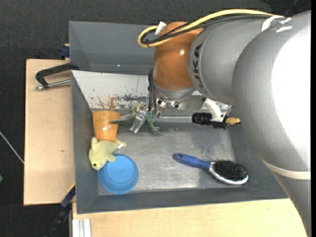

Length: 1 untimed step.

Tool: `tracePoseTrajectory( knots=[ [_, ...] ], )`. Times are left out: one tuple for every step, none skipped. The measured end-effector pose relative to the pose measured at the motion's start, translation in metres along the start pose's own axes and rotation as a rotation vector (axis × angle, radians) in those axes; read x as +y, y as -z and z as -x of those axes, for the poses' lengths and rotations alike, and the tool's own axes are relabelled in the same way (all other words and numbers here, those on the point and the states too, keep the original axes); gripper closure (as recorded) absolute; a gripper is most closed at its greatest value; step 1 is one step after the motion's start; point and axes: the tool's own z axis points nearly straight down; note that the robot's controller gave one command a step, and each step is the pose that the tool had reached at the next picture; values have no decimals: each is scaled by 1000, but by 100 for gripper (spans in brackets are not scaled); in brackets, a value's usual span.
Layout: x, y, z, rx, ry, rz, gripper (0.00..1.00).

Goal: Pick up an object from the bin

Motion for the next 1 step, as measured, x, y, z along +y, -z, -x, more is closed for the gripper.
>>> tracePoseTrajectory(
  knots=[
    [2, 21, 1, 1, 2, -1, 100]
  ],
)
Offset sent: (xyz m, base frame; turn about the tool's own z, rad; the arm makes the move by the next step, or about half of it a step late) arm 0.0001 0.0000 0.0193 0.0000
